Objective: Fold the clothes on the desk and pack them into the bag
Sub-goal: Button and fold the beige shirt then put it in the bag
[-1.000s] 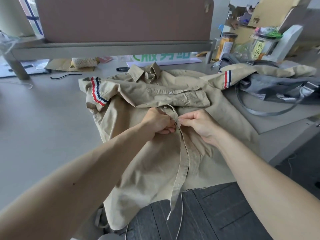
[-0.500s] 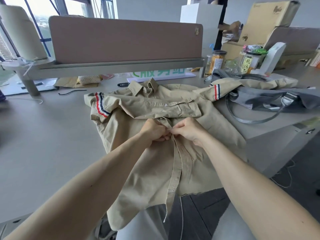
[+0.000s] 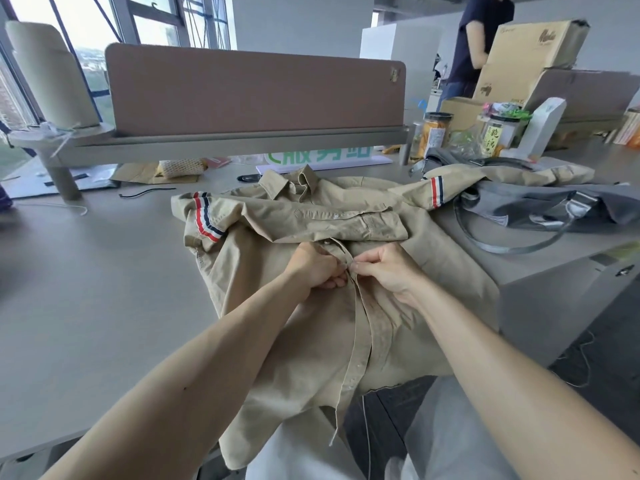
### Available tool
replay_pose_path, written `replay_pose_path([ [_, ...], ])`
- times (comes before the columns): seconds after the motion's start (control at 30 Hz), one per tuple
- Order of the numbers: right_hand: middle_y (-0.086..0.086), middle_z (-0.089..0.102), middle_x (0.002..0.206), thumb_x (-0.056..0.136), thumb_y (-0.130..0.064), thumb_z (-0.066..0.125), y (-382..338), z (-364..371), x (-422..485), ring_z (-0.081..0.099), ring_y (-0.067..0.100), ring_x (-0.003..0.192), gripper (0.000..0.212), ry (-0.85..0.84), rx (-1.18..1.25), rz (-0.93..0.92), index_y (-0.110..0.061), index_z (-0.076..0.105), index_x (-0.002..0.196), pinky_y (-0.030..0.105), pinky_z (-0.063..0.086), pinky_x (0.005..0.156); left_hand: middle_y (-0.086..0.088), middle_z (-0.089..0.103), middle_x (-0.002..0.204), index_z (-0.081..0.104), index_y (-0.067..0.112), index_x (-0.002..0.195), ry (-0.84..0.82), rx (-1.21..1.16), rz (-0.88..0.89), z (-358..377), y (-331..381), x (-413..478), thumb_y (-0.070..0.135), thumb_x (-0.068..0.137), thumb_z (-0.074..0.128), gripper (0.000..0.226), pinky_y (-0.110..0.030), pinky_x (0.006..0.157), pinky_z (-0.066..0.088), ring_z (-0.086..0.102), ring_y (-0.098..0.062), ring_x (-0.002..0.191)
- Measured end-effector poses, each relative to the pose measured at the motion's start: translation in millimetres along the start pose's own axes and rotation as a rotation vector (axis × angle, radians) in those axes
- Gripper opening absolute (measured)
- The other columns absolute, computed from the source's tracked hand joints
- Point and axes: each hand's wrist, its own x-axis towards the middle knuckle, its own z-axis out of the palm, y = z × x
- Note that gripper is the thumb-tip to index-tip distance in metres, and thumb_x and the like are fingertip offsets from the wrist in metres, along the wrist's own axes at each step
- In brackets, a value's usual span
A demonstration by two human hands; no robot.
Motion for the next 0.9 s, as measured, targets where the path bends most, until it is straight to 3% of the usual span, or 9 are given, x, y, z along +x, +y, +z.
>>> replay_pose_path([
  [0.2, 0.003, 0.072, 0.078, 0.082, -0.003, 0.076, 4, 0, 3, 0.063, 0.009, 0.076, 0.009, 0.025, 0.035, -0.012, -0.004, 0.076, 0.090, 0.020, 0.047, 0.079, -0.005, 0.069, 0.058, 0.071, 0.004, 0.074, 0.013, 0.017, -0.003, 2, 2, 0, 0.000, 0.087, 0.066, 0.015, -0.017, 0.049, 0.053, 0.062, -0.009, 0.048],
  [0.37, -0.006, 0.073, 0.072, 0.082, -0.008, 0.076, 5, -1, 1, 0.064, 0.008, 0.074, 0.018, 0.007, -0.006, -0.052, -0.024, 0.076, 0.074, 0.026, 0.049, 0.081, -0.008, 0.068, 0.061, 0.072, 0.003, 0.075, 0.012, 0.008, -0.020, 1, 3, 0, 0.001, 0.087, 0.067, 0.013, -0.017, 0.047, 0.053, 0.061, -0.008, 0.046],
  [0.47, 0.003, 0.074, 0.073, 0.085, -0.007, 0.070, 3, -4, 0, 0.065, 0.010, 0.073, 0.019, -0.040, 0.020, -0.037, -0.019, 0.077, 0.071, 0.030, 0.050, 0.085, -0.007, 0.066, 0.057, 0.070, 0.005, 0.070, 0.014, 0.007, -0.018, 2, 3, 1, -0.001, 0.087, 0.065, 0.018, -0.016, 0.048, 0.053, 0.060, -0.008, 0.046],
  [0.6, 0.005, 0.072, 0.069, 0.087, 0.001, 0.062, -4, -8, -1, 0.066, 0.010, 0.069, 0.018, -0.105, 0.059, 0.005, -0.009, 0.075, 0.080, 0.025, 0.051, 0.085, -0.008, 0.066, 0.057, 0.068, 0.007, 0.067, 0.019, 0.009, -0.023, 2, 1, 3, -0.001, 0.087, 0.065, 0.022, -0.017, 0.050, 0.054, 0.061, -0.009, 0.049],
  [0.7, 0.000, 0.072, 0.065, 0.077, 0.002, 0.066, -5, -4, 0, 0.066, 0.010, 0.071, 0.012, -0.039, -0.022, 0.020, -0.004, 0.077, 0.076, 0.031, 0.052, 0.089, -0.007, 0.067, 0.058, 0.067, 0.009, 0.065, 0.009, 0.001, -0.017, 3, 0, 4, 0.000, 0.089, 0.066, 0.026, -0.017, 0.051, 0.054, 0.062, -0.010, 0.052],
  [0.9, -0.004, 0.075, 0.072, 0.071, -0.006, 0.077, -8, 0, -1, 0.066, 0.005, 0.074, 0.006, 0.022, -0.074, 0.017, -0.010, 0.078, 0.076, 0.024, 0.052, 0.081, -0.006, 0.068, 0.061, 0.067, 0.008, 0.068, -0.008, -0.029, -0.003, 1, 2, 0, -0.010, 0.085, 0.060, 0.025, -0.017, 0.051, 0.054, 0.063, -0.008, 0.050],
])
